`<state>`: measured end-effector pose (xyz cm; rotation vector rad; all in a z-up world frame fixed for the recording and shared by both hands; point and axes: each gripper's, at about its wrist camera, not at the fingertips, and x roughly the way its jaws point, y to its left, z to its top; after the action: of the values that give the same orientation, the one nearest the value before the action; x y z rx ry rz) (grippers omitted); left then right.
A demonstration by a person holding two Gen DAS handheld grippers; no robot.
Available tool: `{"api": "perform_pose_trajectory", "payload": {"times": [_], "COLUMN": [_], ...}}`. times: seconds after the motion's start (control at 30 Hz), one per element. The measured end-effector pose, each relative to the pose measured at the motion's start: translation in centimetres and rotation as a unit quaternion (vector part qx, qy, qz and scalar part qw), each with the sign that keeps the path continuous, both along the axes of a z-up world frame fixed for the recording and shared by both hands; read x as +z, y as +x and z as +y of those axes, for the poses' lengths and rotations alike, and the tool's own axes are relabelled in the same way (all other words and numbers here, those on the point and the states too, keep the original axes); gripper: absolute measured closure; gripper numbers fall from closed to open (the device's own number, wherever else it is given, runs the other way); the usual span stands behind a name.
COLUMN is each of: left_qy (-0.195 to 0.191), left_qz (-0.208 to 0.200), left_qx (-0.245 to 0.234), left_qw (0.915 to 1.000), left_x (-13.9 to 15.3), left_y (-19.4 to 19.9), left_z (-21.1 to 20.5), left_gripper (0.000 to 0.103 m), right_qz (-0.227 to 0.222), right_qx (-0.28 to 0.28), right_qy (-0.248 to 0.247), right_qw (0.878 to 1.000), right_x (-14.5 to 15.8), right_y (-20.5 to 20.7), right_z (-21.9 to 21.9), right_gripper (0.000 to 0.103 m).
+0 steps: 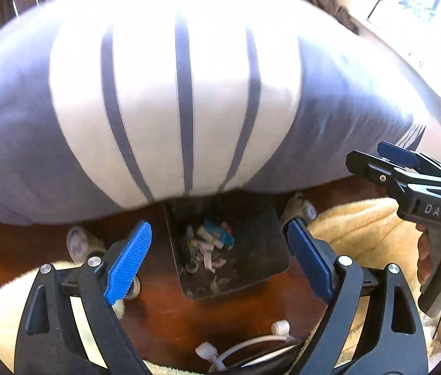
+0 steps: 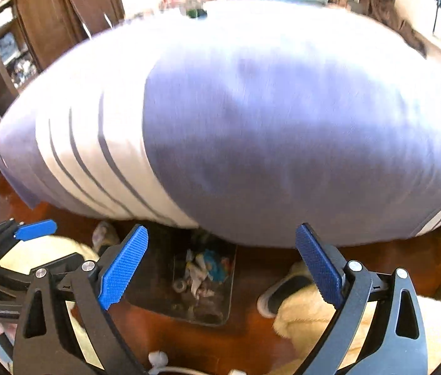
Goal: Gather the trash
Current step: 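Move both open tools back over the green bottle and black spool, then grasp the black thread spool with the right tool while the left tool grasps the green bottle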
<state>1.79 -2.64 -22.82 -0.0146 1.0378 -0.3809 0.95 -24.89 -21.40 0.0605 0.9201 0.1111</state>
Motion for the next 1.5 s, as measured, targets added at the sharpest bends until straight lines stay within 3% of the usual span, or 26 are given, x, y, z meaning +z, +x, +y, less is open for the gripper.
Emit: {"api": "perform_pose_trajectory", "payload": {"times": [0.2,0.63,1.0,1.23,1.5], "left_qy": [-0.001,0.021,0.019,0.02,0.052], "left_qz": [-0.068,-0.169,-0.185,-0.173,-0.145], "left_qx": [0.019,0.049,0.066,0.076,0.076], "left_qw": [0.9975,0.9841,0.9804,0.9818,0.9851], "left_x": [5.4,13.5,15.1,14.2,11.8], "left_y": [0.3,5.6,13.4,18.6,25.2], "left_z": [1.0,2.3,3.4,4.0,3.9], "left_gripper": [0.014,0.008,0.008,0.008,0.008], "right_qz": [-0.082,-0.172,-0.185,-0.16,-0.125], "right_qx": [-0.002,0.003,0.031,0.029,0.037], "right_qy": [-0.016,-0.041,-0.054,-0.037,-0.027], "right_qw": [0.997,0.984,0.981,0.986,0.991], "right_x": [5.9,12.7,14.7,13.8,11.4], "right_y": [-0.4,4.2,10.6,16.0,24.2], "right_z": [-0.6,-1.1,0.3,0.8,2.5], "right_gripper": [0.004,0.004,0.004,0.004,0.008]}}
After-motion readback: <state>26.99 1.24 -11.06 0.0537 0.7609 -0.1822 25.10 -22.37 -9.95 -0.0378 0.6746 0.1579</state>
